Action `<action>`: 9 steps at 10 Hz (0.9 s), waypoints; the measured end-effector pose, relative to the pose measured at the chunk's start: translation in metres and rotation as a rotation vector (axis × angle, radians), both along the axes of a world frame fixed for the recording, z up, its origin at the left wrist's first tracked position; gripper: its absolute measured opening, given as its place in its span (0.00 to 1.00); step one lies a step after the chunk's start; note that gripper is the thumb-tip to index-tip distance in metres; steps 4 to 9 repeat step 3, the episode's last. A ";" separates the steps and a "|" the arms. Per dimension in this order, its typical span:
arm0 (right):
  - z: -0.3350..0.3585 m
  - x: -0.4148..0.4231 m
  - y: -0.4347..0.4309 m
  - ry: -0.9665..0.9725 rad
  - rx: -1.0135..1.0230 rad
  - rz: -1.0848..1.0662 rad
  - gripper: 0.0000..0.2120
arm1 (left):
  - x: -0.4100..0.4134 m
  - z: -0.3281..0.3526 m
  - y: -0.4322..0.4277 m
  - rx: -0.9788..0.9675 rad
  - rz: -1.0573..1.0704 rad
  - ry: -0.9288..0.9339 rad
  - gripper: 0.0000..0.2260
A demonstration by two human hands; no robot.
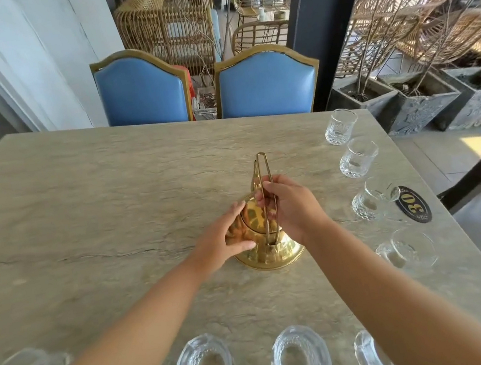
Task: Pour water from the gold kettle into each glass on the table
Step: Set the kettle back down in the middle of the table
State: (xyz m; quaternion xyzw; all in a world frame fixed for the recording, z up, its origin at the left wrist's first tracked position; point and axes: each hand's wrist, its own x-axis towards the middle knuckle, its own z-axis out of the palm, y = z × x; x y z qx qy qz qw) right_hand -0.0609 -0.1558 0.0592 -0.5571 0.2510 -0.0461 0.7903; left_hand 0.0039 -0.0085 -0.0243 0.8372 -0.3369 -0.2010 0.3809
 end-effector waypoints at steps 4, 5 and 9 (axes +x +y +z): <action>-0.002 -0.009 -0.008 0.029 -0.242 0.097 0.12 | -0.008 0.015 -0.001 0.100 -0.031 0.035 0.40; -0.002 -0.009 -0.008 0.029 -0.242 0.097 0.12 | -0.008 0.015 -0.001 0.100 -0.031 0.035 0.40; -0.002 -0.009 -0.008 0.029 -0.242 0.097 0.12 | -0.008 0.015 -0.001 0.100 -0.031 0.035 0.40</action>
